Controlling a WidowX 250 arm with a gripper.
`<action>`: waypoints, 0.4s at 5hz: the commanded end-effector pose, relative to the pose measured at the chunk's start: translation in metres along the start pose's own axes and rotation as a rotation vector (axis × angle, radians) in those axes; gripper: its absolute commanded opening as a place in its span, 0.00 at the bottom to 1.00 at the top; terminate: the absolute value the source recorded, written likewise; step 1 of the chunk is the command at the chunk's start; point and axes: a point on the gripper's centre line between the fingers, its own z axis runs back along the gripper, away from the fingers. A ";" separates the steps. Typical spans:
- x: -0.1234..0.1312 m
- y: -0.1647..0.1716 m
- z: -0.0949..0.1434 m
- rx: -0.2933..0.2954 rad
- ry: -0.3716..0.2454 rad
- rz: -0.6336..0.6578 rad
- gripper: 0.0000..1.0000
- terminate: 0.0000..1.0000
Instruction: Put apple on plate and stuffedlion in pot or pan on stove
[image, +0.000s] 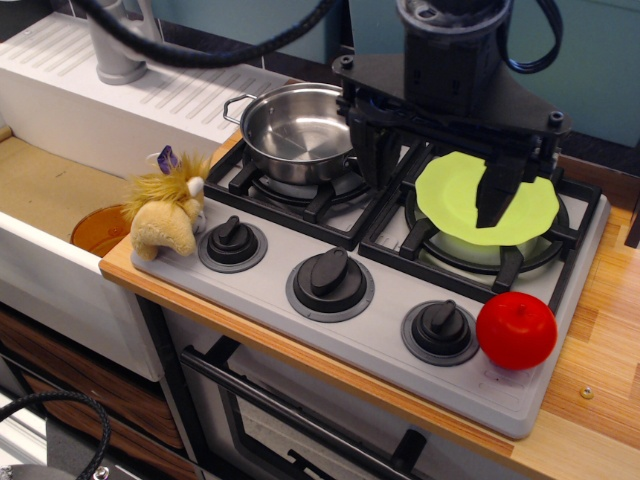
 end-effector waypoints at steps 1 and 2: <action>0.000 0.000 0.000 0.000 0.000 0.000 1.00 0.00; 0.005 -0.007 -0.003 0.016 0.004 0.010 1.00 0.00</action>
